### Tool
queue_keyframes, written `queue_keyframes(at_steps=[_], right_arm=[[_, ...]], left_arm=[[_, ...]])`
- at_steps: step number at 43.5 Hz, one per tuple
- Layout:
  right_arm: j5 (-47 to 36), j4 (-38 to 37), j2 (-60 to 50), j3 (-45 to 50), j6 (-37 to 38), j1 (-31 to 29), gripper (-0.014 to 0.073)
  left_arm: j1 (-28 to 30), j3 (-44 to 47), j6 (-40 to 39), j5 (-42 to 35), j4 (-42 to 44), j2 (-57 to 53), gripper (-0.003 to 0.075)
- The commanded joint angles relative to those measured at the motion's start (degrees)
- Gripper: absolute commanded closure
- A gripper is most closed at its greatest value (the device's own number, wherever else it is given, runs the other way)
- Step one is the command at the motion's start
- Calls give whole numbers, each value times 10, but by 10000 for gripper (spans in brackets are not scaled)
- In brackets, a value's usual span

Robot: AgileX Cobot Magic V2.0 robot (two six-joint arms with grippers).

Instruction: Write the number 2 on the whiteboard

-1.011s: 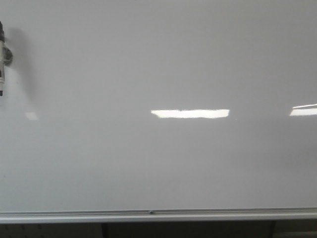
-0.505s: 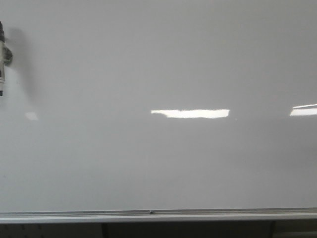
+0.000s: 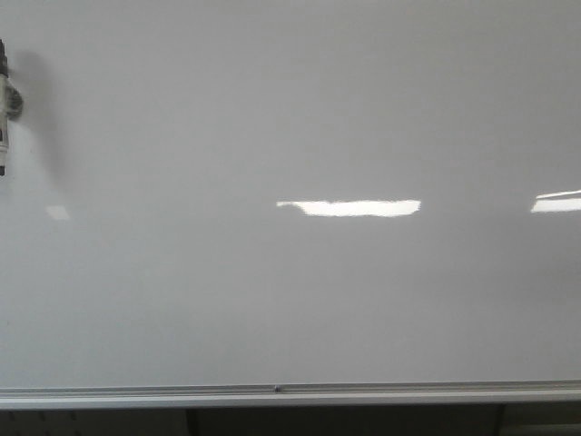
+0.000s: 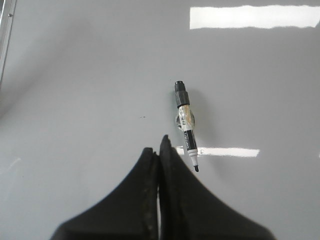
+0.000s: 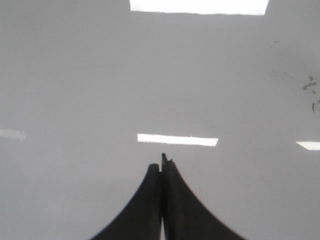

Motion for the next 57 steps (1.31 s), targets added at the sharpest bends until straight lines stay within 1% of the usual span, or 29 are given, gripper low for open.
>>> queue_keyframes(at_steps=[1, 8, 13, 20, 25, 32, 37, 48, 53, 57], right_arm=[[-46, 24, -11, -17, -3, 0, 660], [-4, 29, -9, -83, -3, 0, 660], [30, 16, 5, -142, -5, 0, 660], [78, -23, 65, -234, -7, 0, 660], [110, -25, 120, -296, -7, 0, 660], [188, -25, 194, -368, -7, 0, 660], [223, -25, 243, -384, -7, 0, 660], [291, -25, 315, -384, -7, 0, 660], [300, -25, 343, -384, -7, 0, 660], [303, -25, 362, -384, -7, 0, 660]], left_arm=[[-3, 12, 0, -58, 3, -15, 741], [-3, -46, 0, -56, 3, -14, 741], [-3, -109, 0, -19, 3, -9, 741], [-3, -228, 0, 72, 3, 34, 741], [-3, -306, 0, 134, 3, 79, 741], [-3, -398, 0, 238, 3, 150, 741], [-3, -423, 0, 283, 3, 193, 741], [-3, -412, 0, 317, -1, 253, 741], [-3, -408, 0, 341, -4, 272, 741], [-3, -402, 0, 338, -4, 285, 741]])
